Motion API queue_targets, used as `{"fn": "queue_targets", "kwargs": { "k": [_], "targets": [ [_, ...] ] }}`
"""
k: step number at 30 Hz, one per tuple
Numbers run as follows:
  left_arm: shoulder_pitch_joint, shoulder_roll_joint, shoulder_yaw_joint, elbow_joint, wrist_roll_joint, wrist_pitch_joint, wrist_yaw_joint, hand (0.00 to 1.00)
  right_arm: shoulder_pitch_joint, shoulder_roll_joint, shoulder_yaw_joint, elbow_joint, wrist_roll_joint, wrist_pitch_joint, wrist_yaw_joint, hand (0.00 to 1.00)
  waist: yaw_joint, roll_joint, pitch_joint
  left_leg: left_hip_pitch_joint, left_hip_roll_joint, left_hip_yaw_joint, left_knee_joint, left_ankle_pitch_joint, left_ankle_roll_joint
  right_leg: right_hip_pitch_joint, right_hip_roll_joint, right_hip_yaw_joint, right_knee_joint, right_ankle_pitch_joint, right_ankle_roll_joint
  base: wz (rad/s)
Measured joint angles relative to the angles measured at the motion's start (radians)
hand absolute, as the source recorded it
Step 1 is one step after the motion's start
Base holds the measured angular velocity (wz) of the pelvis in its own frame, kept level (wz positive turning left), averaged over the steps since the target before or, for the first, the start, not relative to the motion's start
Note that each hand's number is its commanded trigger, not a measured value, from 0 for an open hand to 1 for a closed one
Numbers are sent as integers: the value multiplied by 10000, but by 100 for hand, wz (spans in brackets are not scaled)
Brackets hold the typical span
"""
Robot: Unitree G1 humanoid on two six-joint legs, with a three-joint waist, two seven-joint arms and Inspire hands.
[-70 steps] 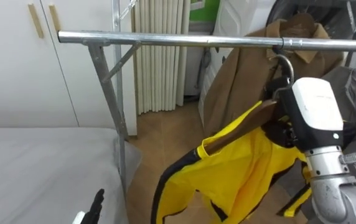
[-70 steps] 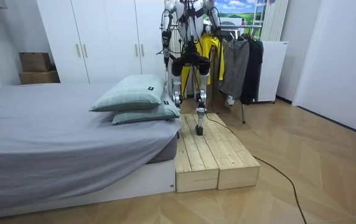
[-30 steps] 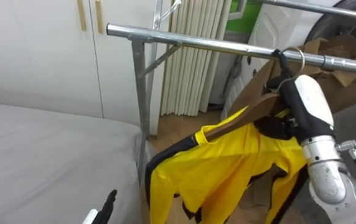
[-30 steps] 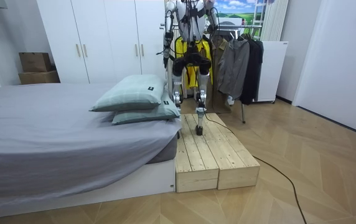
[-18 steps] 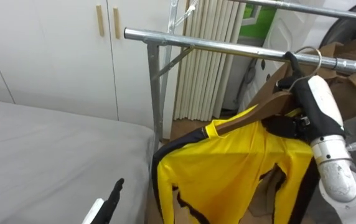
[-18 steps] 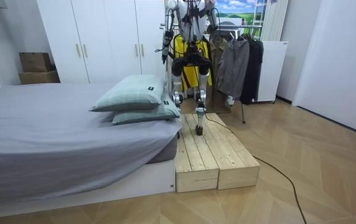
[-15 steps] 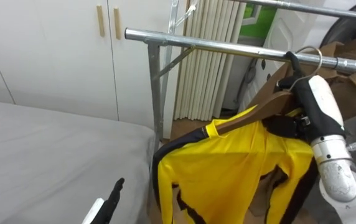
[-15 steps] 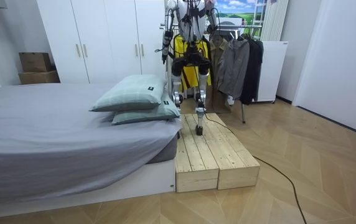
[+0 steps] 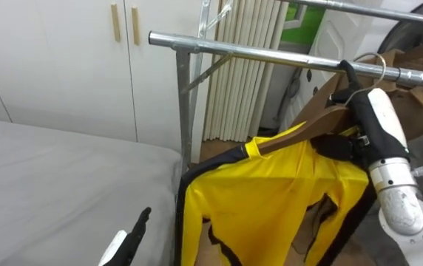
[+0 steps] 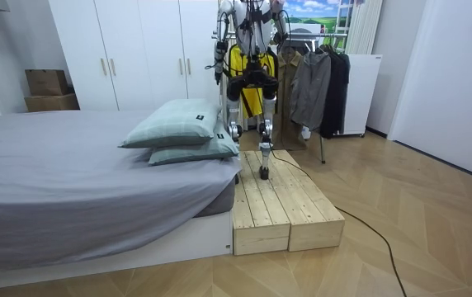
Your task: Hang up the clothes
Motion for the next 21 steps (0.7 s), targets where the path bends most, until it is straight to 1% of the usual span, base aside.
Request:
{"fn": "queue_targets", "kwargs": {
  "k": [1, 2, 3, 6, 11, 12, 16, 20, 21],
  "targets": [
    [-41, 38, -41, 15, -1, 0, 0, 0, -14, 1, -8, 75, 43, -17, -23, 100, -9, -17, 8, -27, 1, 83, 57, -17, 28, -18, -39, -25, 39, -35, 20, 21],
    [-83, 84, -99, 34, 2, 0, 1, 0, -68, 0, -23, 235, 194, -73, -23, 100, -13, -51, 0, -65, -16, 146, 169, -60, 90, -80, -115, -39, 225, -119, 36, 6],
    [-125, 76, -117, 83, 2, -1, 1, 0, -114, -1, -53, 325, 273, -67, 25, 100, -10, -55, 0, -97, -38, 166, 273, -112, 140, -147, -175, -26, 402, -180, 56, 0],
    [-228, 61, -132, 225, 4, -1, 1, 0, -218, -2, -56, 463, 279, 118, 72, 100, -11, -50, 5, -117, -117, 167, 346, -216, 222, -114, -287, -37, 544, -235, 123, 1],
    [-228, 76, -133, 499, -35, -20, 2, 0, -260, -20, -105, 679, 579, 201, 50, 100, 11, -44, 6, -135, -254, 188, 540, -368, 390, -100, -454, -34, 790, -258, 191, 0],
    [-227, 82, -129, 511, 6, -17, 3, 0, -260, -27, -125, 691, 683, 213, 38, 100, 24, -36, 11, -177, -287, 188, 585, -398, 419, -175, -450, -21, 883, -285, 237, 0],
    [-247, 189, -114, 674, 5, -19, 19, 0, -261, -51, -132, 728, 986, 175, 31, 100, 37, -45, 4, -250, -305, 160, 588, -400, 436, -219, -415, 11, 808, -254, 277, -1],
    [-200, 207, -99, 910, -1, -17, 20, 0, -259, -69, -128, 909, 984, -52, 99, 100, 126, -18, 11, -101, -198, 172, 513, -357, 367, -10, -204, 127, 397, -130, 273, -5],
    [-188, 208, -96, 960, -3, -18, 20, 0, -258, -69, -121, 1016, 983, -151, 125, 100, 141, -7, -26, -81, -150, 174, 471, -340, 337, 52, -109, 194, 212, -56, 237, -4]
  ]
}}
